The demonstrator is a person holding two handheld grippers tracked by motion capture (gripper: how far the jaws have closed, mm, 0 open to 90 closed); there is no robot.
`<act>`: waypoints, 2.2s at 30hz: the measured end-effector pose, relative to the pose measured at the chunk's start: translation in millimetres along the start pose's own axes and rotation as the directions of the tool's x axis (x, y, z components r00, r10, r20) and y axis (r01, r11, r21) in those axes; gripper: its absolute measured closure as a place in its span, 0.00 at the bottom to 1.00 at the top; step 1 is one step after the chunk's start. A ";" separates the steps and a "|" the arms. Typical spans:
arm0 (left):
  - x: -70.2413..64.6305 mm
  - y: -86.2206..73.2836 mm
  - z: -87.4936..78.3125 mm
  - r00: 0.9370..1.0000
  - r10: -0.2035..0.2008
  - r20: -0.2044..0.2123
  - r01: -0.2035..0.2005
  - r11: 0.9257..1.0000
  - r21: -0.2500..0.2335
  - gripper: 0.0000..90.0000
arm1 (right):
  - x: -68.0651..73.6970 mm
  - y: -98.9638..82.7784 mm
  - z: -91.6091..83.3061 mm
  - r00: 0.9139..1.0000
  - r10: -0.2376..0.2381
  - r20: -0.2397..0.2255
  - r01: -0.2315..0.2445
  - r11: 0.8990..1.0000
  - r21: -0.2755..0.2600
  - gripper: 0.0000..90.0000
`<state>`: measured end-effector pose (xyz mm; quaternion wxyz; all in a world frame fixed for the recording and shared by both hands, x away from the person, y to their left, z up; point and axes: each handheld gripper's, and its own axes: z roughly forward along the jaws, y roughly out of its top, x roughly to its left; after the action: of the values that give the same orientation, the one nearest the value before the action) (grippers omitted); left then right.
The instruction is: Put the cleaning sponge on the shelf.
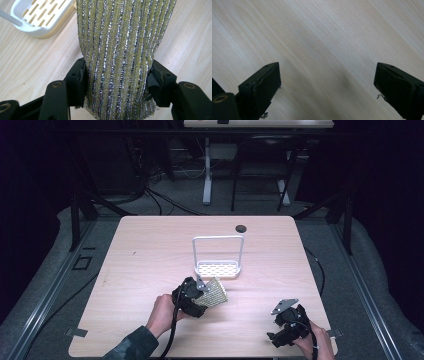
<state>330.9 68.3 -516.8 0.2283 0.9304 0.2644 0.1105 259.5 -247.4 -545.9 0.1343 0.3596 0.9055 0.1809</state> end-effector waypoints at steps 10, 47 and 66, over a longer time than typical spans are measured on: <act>12.5 10.9 1.7 0.998 -0.055 -0.033 0.054 0.998 -0.016 0.44 | -0.1 -0.2 -0.1 1.000 0.003 0.000 -0.003 1.000 -0.004 0.07; 48.3 76.5 54.1 0.947 -0.230 -0.225 0.229 0.973 -0.033 0.46 | 2.8 0.0 -0.8 1.000 -0.015 0.005 0.015 1.000 -0.001 0.07; 57.5 94.6 83.1 0.931 -0.250 -0.266 0.264 0.964 0.020 0.41 | 4.9 0.6 -0.6 1.000 -0.024 -0.002 0.024 1.000 -0.003 0.07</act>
<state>447.9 -2.4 -538.6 0.1780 0.8711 0.4146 0.1938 256.2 -243.7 -545.7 0.1361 0.3481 0.9097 0.1809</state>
